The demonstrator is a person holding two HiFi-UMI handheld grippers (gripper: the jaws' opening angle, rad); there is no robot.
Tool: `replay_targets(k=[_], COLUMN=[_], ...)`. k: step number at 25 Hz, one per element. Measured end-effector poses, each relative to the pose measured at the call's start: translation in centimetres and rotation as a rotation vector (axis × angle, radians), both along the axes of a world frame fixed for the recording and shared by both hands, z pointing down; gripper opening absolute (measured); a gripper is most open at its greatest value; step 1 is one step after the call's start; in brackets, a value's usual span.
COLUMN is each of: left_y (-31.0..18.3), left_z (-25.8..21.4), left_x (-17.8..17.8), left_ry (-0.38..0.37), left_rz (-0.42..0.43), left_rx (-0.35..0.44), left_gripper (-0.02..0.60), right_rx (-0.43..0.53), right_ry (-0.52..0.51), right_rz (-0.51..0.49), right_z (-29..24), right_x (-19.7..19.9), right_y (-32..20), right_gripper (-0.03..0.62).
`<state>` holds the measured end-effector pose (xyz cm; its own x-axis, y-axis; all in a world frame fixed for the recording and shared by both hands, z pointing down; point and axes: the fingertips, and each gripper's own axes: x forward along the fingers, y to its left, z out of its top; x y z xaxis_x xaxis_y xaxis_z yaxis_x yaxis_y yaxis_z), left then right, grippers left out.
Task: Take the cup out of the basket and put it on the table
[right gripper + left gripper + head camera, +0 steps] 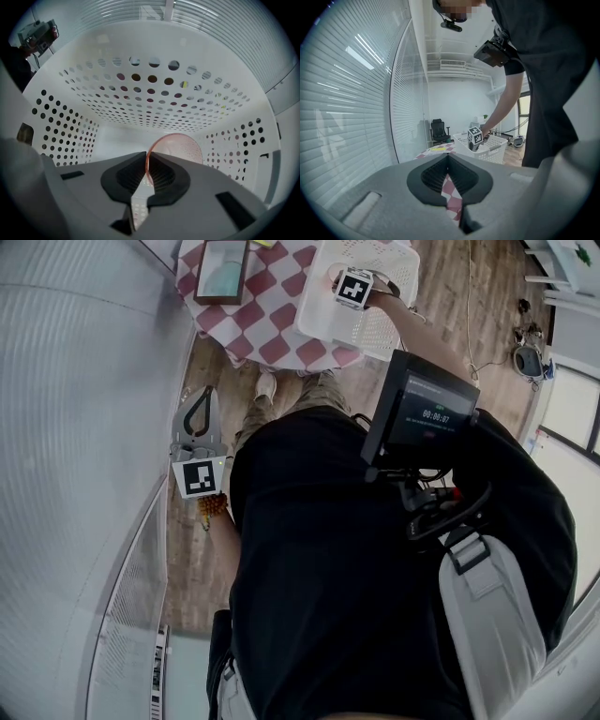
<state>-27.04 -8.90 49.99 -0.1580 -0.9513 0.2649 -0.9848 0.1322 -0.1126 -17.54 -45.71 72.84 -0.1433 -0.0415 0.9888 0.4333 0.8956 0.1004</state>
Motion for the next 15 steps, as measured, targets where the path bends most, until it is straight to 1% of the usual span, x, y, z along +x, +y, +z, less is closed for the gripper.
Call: replay_targets(k=[6, 12, 15], left_y=[-0.7, -1.6, -2.3], left_z=[0.0, 0.0, -0.1], left_x=[-0.5, -1.1, -1.3], left_ry=[-0.022, -0.023, -0.037], left_rz=[0.021, 0.044, 0.068], left_rx=[0.014, 0.032, 0.042], left_gripper=[0.005, 0.005, 0.005], right_rx=[0.008, 0.009, 0.007], right_ry=[-0.027, -0.091, -0.120], right_rz=[0.009, 0.035, 0.058], right_z=[-0.8, -2.6, -3.4], right_x=[-0.7, -2.0, -2.3], right_y=[-0.2, -0.4, -0.5], right_gripper=[0.026, 0.026, 0.026])
